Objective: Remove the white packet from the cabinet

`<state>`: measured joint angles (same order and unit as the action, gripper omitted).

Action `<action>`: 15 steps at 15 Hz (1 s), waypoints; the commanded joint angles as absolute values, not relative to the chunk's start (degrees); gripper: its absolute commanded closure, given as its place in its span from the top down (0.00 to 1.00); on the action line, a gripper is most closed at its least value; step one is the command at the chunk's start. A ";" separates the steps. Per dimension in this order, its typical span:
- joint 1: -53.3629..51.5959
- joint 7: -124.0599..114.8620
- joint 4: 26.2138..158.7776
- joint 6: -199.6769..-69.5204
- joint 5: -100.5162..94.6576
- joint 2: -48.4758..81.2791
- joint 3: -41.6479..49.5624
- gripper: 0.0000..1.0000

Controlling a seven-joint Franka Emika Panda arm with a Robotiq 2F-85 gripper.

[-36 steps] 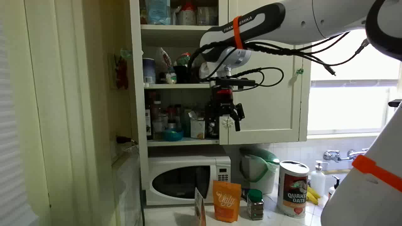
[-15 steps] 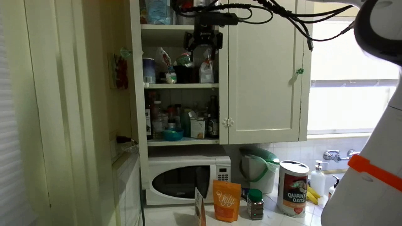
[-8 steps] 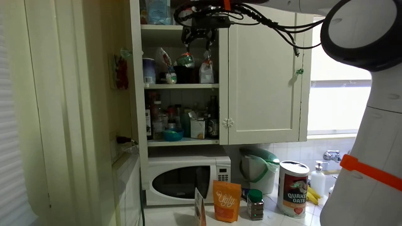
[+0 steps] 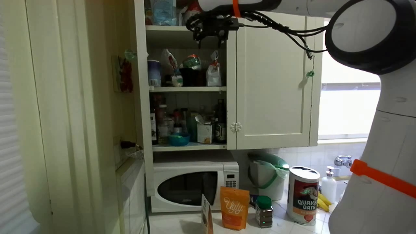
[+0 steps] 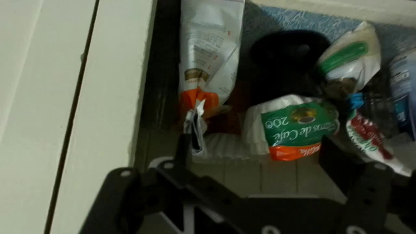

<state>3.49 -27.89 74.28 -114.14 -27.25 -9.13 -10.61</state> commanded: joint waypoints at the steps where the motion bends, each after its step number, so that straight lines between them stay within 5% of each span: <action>1: 5.07 -33.66 72.92 -117.94 -31.32 -7.81 -10.50 1.00; 12: 5.91 -39.96 73.31 -120.79 -36.89 -4.78 -10.19 1.00; 13: 5.96 -40.16 73.31 -121.48 -36.84 -4.47 -10.14 0.96; 14: 6.05 -40.00 73.41 -122.51 -36.89 -4.22 -10.04 0.78; 15: 6.07 -40.09 73.43 -123.07 -36.94 -3.96 -9.97 0.71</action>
<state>5.78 -38.58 73.81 -120.66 -35.63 -5.05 -10.09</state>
